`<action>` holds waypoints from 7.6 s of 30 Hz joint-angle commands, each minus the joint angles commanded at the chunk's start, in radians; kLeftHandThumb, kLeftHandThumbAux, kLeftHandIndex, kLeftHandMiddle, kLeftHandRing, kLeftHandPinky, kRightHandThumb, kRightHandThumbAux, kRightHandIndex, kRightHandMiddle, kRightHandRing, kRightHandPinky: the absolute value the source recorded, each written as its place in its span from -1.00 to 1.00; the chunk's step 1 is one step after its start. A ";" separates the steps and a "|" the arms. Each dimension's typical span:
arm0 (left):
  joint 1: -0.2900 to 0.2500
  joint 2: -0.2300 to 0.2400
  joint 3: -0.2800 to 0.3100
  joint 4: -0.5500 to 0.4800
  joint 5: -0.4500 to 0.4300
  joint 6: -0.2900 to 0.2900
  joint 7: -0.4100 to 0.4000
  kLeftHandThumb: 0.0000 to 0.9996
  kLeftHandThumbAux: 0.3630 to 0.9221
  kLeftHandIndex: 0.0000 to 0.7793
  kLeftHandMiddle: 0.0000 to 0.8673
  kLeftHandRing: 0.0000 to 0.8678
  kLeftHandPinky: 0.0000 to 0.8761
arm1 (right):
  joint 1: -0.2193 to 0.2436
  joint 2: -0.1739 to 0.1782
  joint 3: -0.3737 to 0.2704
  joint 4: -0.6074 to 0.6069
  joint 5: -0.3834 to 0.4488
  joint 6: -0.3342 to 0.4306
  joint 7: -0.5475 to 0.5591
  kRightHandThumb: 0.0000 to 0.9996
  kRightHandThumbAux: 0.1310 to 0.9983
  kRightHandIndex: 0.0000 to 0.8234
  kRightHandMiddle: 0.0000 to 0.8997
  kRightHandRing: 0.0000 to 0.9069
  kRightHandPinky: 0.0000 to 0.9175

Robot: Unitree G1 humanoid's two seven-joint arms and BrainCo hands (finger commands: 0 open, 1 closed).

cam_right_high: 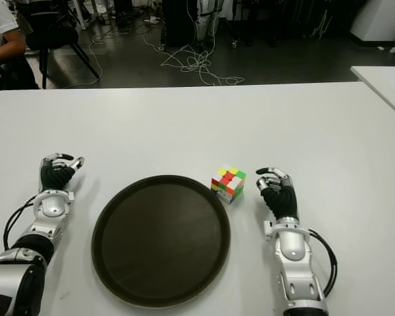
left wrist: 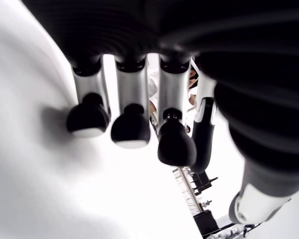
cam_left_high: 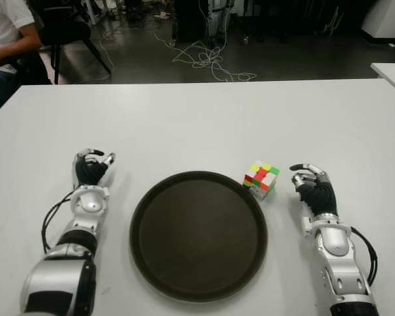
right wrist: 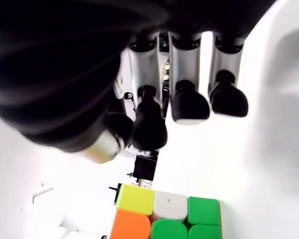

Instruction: Pick up the Rubik's Cube and put it in the plate

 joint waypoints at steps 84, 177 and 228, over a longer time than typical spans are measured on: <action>-0.014 -0.011 -0.041 0.015 0.014 0.021 0.027 0.42 0.23 0.14 0.91 0.91 0.86 | -0.173 -0.326 0.350 -0.400 -0.695 0.394 0.406 -0.96 -0.03 -1.00 -1.00 -1.00 -0.93; -0.007 -0.011 -0.057 0.000 0.020 0.019 0.031 0.42 0.22 0.14 0.94 0.93 0.88 | -0.294 -0.315 0.454 -0.213 -0.769 0.440 0.457 -0.91 0.13 -1.00 -1.00 -0.96 -0.82; -0.002 -0.015 -0.050 -0.010 0.010 0.016 0.030 0.42 0.23 0.13 0.93 0.92 0.88 | -0.276 -0.287 0.471 -0.144 -0.770 0.449 0.427 -0.96 0.12 -1.00 -1.00 -0.94 -0.89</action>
